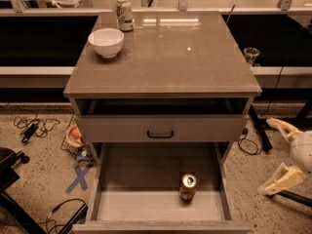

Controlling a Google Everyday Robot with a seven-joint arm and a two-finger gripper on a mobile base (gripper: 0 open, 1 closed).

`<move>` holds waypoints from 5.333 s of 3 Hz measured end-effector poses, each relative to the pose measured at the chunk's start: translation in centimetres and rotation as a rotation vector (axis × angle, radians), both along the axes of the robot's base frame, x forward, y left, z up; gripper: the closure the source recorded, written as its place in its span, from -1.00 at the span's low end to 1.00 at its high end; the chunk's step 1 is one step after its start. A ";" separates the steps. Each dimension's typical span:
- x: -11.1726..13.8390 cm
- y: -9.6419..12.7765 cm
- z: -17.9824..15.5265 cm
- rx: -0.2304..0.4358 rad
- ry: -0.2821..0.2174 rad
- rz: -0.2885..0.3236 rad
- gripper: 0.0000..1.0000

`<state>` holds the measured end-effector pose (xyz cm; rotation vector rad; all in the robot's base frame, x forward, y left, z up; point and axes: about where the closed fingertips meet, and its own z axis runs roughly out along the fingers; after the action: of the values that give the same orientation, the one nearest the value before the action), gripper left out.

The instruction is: Pick orange can from middle drawer and place on counter

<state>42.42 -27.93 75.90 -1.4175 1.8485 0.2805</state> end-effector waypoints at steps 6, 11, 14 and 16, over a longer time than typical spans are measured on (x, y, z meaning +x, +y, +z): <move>6.1 12.3 -27.9 0.475 0.084 0.170 -1.00; 6.4 16.2 -28.0 0.472 0.136 0.207 0.99; 8.5 23.0 2.4 0.475 0.172 0.164 1.00; 15.7 22.4 16.7 0.389 0.087 -0.058 1.00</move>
Offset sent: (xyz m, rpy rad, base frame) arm 0.0540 0.0519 -0.1918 0.3544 0.0494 0.0343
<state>58.13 -5.57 92.55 -1.0964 1.7808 0.6430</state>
